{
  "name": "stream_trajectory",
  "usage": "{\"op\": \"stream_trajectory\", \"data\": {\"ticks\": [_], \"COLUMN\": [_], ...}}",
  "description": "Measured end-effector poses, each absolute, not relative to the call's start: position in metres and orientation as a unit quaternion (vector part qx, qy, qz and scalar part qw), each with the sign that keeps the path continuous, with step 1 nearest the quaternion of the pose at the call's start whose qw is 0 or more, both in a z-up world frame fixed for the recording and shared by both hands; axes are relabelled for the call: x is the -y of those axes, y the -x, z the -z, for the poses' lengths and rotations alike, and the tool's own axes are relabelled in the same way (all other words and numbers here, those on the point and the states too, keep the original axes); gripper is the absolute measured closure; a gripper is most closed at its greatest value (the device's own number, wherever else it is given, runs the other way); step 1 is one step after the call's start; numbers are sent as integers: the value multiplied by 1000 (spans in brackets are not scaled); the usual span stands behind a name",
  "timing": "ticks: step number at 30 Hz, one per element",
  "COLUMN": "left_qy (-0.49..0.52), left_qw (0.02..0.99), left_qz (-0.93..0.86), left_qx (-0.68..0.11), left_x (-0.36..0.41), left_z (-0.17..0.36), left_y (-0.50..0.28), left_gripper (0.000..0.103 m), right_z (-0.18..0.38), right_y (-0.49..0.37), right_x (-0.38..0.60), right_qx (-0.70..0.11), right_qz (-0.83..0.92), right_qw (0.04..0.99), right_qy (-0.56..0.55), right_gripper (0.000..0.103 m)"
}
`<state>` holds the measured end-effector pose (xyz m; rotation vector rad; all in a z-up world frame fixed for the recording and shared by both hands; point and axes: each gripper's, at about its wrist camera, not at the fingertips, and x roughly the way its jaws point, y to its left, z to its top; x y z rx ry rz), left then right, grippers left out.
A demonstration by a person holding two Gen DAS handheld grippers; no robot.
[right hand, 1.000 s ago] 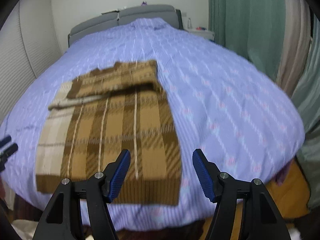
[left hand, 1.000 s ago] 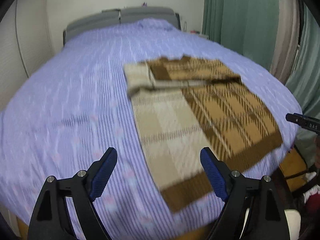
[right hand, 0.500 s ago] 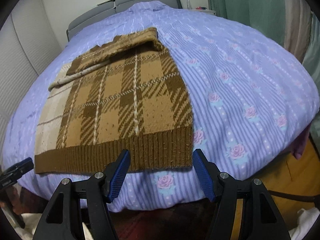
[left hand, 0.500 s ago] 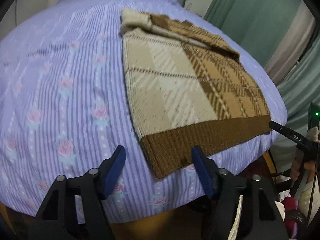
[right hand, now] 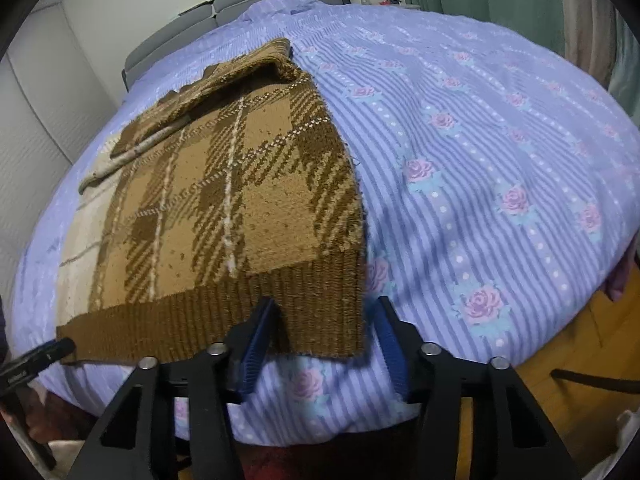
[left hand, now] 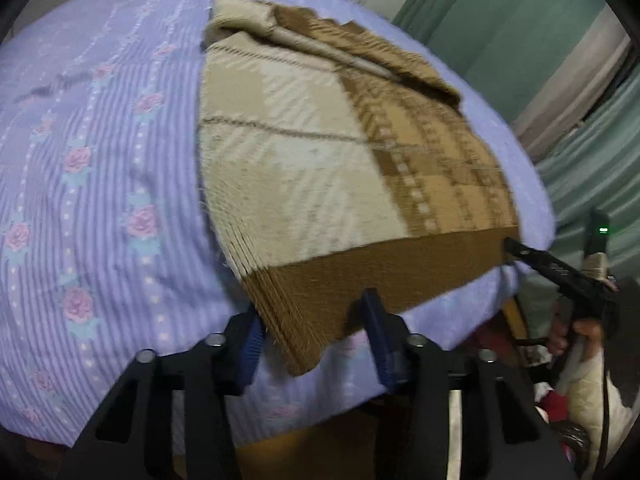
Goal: Fold small clothes
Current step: 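Grasp the brown ribbed hem with the left tool while the right tool grasps it too, then lift the hem with both tools and fold it up toward the collar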
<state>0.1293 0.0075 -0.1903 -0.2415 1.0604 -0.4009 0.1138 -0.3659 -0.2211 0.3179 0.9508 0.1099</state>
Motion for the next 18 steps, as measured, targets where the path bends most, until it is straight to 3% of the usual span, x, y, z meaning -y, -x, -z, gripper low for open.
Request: {"op": "stream_trajectory", "data": {"ticks": [2,10,13,18], "left_qy": [109,121,98,118], "left_qw": [838,835,848,861], "left_qz": [194,179,176,185], "left_qx": [-498,-506,-489,-458], "left_x": [-5,-8,-5,-13], "left_z": [190,195,184,156], "left_y": [-131,-144,-139,-132], "left_gripper": [67,71,82,90], "right_z": [218,221,216,196], "right_y": [-113,-124,-125,-118], "right_x": [365,365,369,369], "right_qx": [-453,-459,-460,-446], "right_qz": [-61,-64,-70,-72], "right_qw": [876,872,869,874], "right_qy": [-156,-156,-170,-176], "right_gripper": [63,72,91,91]}}
